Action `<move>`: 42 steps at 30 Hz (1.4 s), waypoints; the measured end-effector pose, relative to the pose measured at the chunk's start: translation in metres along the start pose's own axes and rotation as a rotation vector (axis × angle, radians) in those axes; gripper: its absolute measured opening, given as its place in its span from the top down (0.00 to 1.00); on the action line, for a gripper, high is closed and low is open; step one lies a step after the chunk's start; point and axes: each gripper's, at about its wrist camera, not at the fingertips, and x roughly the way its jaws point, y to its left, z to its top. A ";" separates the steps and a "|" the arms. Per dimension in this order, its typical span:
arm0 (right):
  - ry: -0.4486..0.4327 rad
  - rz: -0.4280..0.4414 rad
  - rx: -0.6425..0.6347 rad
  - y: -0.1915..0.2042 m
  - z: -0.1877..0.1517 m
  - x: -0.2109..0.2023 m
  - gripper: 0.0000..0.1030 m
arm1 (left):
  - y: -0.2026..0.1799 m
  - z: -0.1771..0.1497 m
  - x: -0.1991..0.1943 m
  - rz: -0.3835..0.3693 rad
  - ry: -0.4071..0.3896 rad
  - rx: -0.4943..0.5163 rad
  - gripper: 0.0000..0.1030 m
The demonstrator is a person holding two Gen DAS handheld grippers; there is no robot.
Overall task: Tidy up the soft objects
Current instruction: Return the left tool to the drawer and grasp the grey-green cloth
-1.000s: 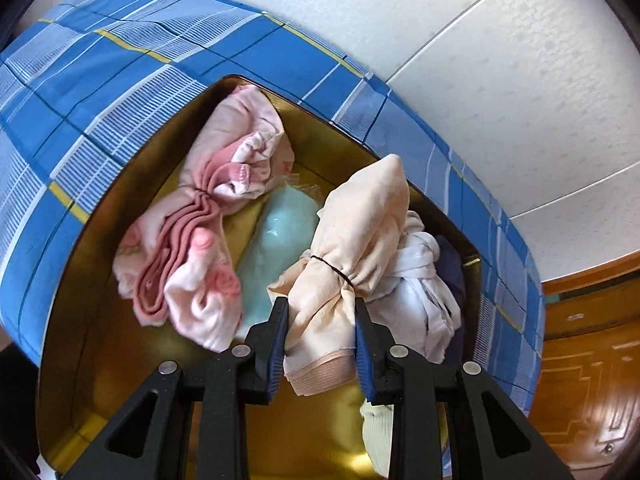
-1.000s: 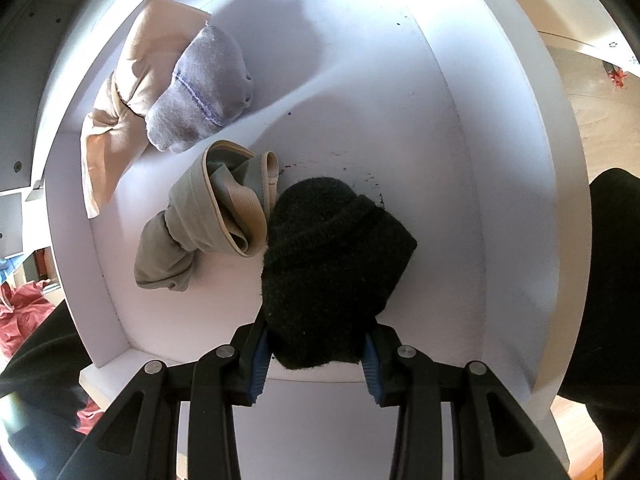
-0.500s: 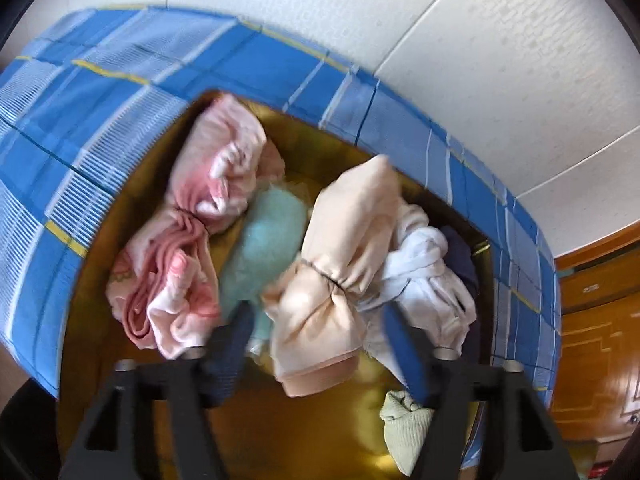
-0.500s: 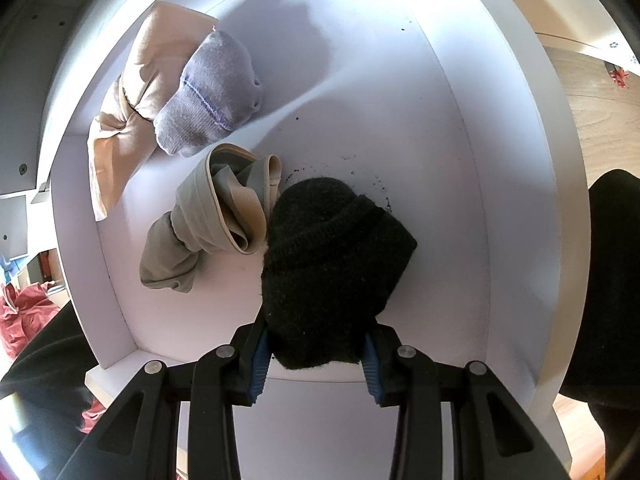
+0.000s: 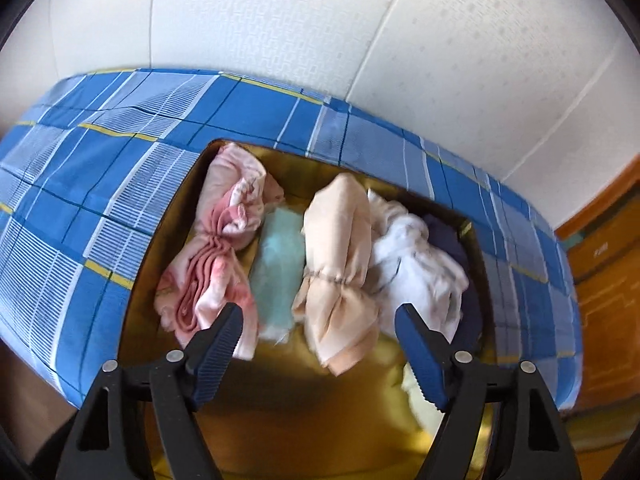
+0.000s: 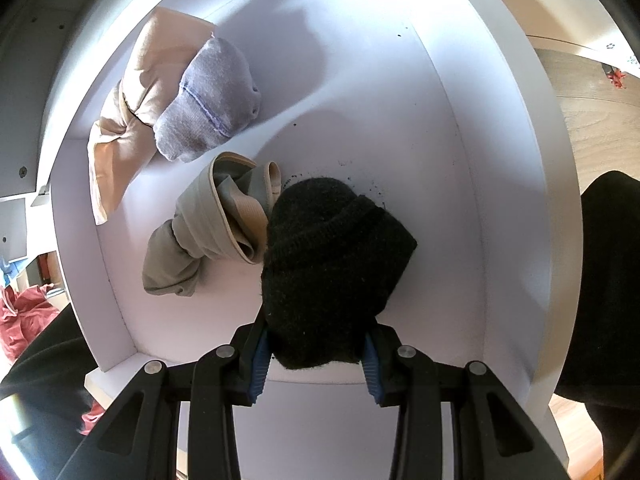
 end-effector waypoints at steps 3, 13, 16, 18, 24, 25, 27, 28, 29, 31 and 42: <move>-0.003 -0.005 0.004 0.001 0.000 0.000 0.63 | 0.003 -0.009 -0.001 -0.010 0.004 0.040 0.22; -0.012 -0.029 0.003 0.007 -0.001 -0.002 0.63 | -0.006 -0.047 -0.049 -0.047 -0.116 0.261 0.16; -0.020 -0.039 0.008 0.010 -0.003 -0.003 0.63 | -0.013 -0.064 -0.065 -0.054 -0.157 0.353 0.15; -0.026 -0.042 0.013 0.011 -0.004 -0.004 0.63 | -0.016 -0.076 -0.073 -0.064 -0.178 0.389 0.13; -0.034 -0.047 0.007 0.019 -0.008 -0.006 0.63 | -0.026 -0.126 -0.085 -0.121 -0.173 0.506 0.08; -0.035 -0.049 0.005 0.019 -0.008 -0.007 0.63 | -0.028 -0.133 -0.085 -0.124 -0.169 0.525 0.07; -0.035 -0.057 -0.003 0.021 -0.009 -0.007 0.63 | -0.027 -0.152 -0.080 -0.124 -0.151 0.568 0.04; -0.034 -0.061 -0.004 0.021 -0.009 -0.007 0.63 | -0.026 -0.160 -0.075 -0.119 -0.136 0.585 0.03; -0.032 -0.064 -0.005 0.022 -0.010 -0.007 0.63 | -0.026 -0.166 -0.072 -0.115 -0.125 0.596 0.03; -0.031 -0.067 -0.004 0.023 -0.010 -0.005 0.63 | -0.021 -0.183 -0.058 -0.095 -0.077 0.615 0.03; -0.030 -0.096 -0.023 0.036 -0.013 0.002 0.63 | 0.009 -0.245 0.024 0.048 0.167 0.629 0.03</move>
